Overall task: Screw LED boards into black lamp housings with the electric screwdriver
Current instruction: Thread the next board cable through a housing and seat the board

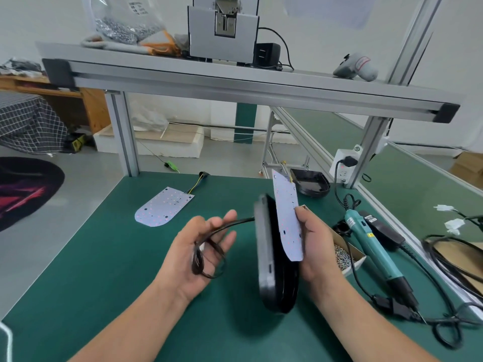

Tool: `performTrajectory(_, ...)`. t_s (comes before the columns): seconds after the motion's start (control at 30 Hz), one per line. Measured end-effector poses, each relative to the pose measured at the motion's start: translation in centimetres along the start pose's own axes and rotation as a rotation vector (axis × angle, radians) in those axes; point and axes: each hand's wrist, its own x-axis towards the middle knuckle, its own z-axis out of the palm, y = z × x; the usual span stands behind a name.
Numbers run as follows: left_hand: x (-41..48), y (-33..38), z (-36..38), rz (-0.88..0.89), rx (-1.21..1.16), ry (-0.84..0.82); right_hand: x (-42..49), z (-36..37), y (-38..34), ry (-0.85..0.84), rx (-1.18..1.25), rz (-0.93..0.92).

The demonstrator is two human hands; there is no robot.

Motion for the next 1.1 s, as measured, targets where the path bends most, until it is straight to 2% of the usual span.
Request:
performTrajectory(0.07, 0.3, 0.4, -0.3, 0.075, 0.127, 0.051, 0.2, -0.4, -0.3, 0.044, 0.008, -0.010)
performTrajectory(0.13, 0.2, 0.3, 0.0, 0.118, 0.358, 0.016, 0.3, -0.8, -0.8, 0.043, -0.016, -0.026)
performTrajectory(0.23, -0.2, -0.8, 0.9, -0.018, 0.531, -0.061, 0.4, -0.6, -0.6, 0.025, -0.073, -0.027)
performTrajectory(0.33, -0.5, -1.4, 1.3, -0.194, 0.545, -0.141, 0.0, -0.3, 0.1, -0.057, -0.065, 0.000)
performTrajectory(0.43, -0.4, -1.0, 1.3, -0.170, 0.615, -0.170, 0.0, -0.4, 0.2, -0.072, -0.126, -0.048)
performTrajectory(0.53, -0.3, -0.7, 1.1, -0.127, 0.759, -0.126, 0.2, -0.7, 0.1, -0.085, -0.122, -0.053)
performTrajectory(0.63, -0.2, -0.8, 1.1, -0.101, 0.854, 0.000, 0.4, -1.0, 0.0, -0.117, -0.096, -0.090)
performTrajectory(0.73, -0.2, -1.2, 1.2, -0.144, 0.725, 0.098, 0.4, -0.8, 0.7, -0.124, -0.058, -0.095)
performTrajectory(0.9, -0.8, -1.7, 1.1, -0.283, 0.104, 0.056, 0.5, -0.5, 1.5, -0.091, -0.061, -0.022)
performTrajectory(1.03, -0.6, -0.4, 0.2, -0.225, 0.075, 0.126, 0.4, -0.5, 1.4, -0.179, -0.091, 0.006)
performTrajectory(1.1, -0.4, 0.2, 0.1, -0.197, -0.016, 0.115, 0.4, -0.8, 1.1, -0.224, -0.125, -0.015)
